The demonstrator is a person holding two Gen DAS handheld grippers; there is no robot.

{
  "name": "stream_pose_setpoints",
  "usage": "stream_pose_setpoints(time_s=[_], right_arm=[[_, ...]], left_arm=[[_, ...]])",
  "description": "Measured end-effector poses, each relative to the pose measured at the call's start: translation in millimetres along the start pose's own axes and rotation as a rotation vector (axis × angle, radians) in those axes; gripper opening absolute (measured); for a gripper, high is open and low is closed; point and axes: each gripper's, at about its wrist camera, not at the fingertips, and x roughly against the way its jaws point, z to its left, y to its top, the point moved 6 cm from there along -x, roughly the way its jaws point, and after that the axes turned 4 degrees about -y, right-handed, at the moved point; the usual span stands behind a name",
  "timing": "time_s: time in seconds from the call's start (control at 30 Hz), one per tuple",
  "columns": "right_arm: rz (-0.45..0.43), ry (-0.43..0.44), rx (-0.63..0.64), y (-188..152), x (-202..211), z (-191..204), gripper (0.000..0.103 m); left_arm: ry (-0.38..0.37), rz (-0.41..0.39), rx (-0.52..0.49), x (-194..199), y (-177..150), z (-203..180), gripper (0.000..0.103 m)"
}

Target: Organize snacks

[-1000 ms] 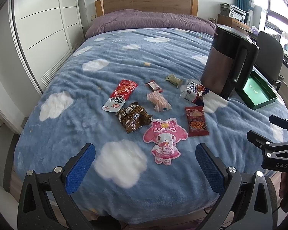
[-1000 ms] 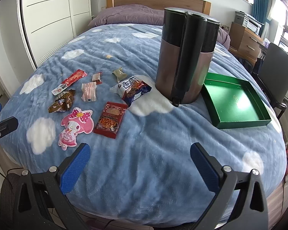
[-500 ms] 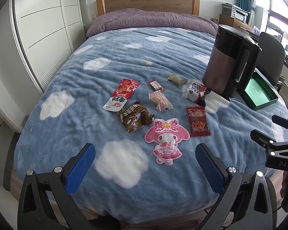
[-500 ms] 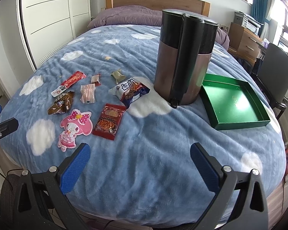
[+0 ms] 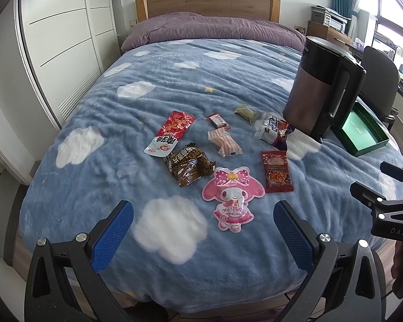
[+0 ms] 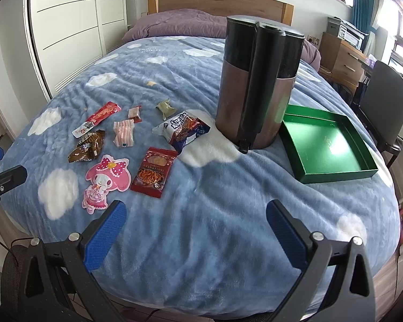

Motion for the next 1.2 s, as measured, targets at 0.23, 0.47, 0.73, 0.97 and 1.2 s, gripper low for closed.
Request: stream_pose_setpoints(time_s=[0.23, 0.47, 0.73, 0.97, 1.2], right_arm=[[-0.001, 0.002, -0.003, 0.4, 0.6, -0.7, 0.103], [-0.002, 0.000, -0.006, 1.3, 0.7, -2.1, 0.103], [-0.003, -0.001, -0.010, 2.2, 0.8, -4.3, 0.103], [-0.002, 0.003, -0.027, 3.2, -1.1, -6.7, 0.103], [0.003, 0.016, -0.036, 1.6, -3.8, -4.6, 0.103]], left_arm=[[0.000, 0.002, 0.003, -0.1, 1.0, 1.3, 0.102], [-0.003, 0.002, 0.005, -0.1, 0.8, 1.6, 0.102], [-0.002, 0.005, 0.006, -1.5, -0.5, 0.6, 0.102], [0.001, 0.012, 0.007, -5.4, -3.5, -1.8, 0.102], [-0.005, 0.030, 0.013, -9.8, -3.7, 1.4, 0.102]])
